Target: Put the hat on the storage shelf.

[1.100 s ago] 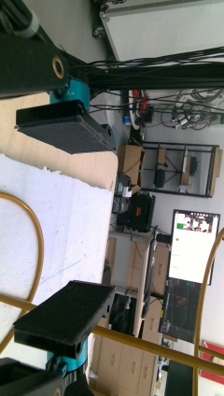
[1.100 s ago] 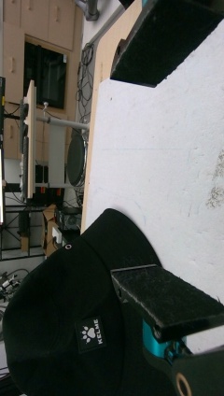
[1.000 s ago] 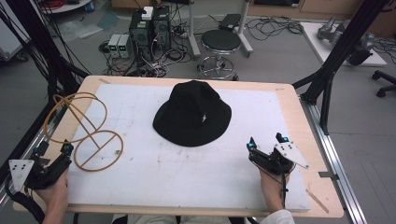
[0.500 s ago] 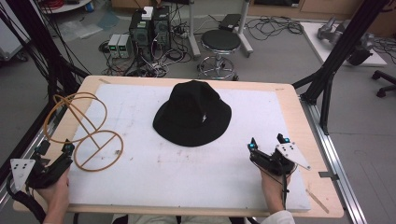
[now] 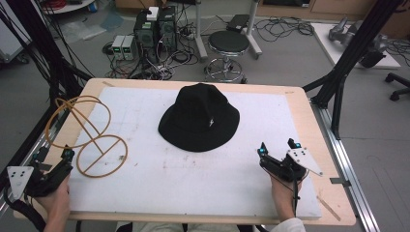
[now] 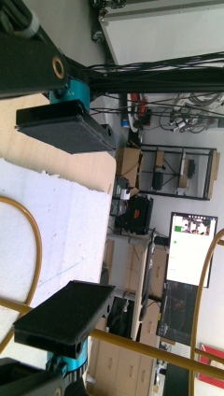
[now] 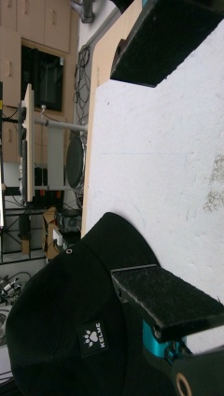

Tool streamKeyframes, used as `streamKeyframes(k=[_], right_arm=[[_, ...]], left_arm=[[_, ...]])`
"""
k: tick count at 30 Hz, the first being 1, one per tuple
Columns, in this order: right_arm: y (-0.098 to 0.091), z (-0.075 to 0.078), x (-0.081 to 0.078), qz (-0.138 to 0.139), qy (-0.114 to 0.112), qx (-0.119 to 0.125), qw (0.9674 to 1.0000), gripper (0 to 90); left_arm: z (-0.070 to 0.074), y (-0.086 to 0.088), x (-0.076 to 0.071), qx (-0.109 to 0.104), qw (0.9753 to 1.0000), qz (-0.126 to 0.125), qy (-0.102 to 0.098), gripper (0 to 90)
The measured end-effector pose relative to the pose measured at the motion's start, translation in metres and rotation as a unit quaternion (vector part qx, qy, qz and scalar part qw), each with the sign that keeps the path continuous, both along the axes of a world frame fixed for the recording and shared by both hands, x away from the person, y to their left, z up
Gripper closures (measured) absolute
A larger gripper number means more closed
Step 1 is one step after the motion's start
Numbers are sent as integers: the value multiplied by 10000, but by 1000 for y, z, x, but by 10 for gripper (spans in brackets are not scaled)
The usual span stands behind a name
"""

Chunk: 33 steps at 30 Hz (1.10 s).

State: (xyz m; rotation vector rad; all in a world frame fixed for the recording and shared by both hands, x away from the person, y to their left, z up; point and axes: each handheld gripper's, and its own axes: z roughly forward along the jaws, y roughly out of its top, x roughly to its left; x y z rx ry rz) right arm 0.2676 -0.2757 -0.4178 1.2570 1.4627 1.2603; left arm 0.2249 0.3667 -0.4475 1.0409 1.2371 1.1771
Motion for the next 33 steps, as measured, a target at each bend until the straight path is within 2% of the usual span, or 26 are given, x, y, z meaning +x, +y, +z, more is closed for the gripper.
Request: streamKeyframes(k=[10, 13, 14, 17, 19, 26, 33], right_arm=[[0, 1, -1, 22, -76, -93, 9999, 48], [-1, 2, 1, 139, -211, -196, 9995, 48], [-2, 3, 2, 197, -236, -163, 9994, 48], [-2, 8, 8, 387, -101, -111, 9991, 48], [1, 11, 12, 527, -78, -220, 9983, 48], [13, 17, 17, 782, -5, -252, 9966, 48], [24, 22, 28, 979, 91, -123, 9951, 48]], left_arm=[[1, 0, 0, -24, 10000, 20, 1, 258], [1, 1, 0, -28, 10000, 14, 8, 258], [1, 1, 0, -42, 10000, 21, -5, 258], [1, 1, 0, -48, 10000, 54, 11, 259], [1, 1, -1, -69, 9999, 78, -8, 259], [2, 0, -1, -40, 10000, 74, -14, 260], [2, 0, -1, -64, 9999, 79, -17, 260]])
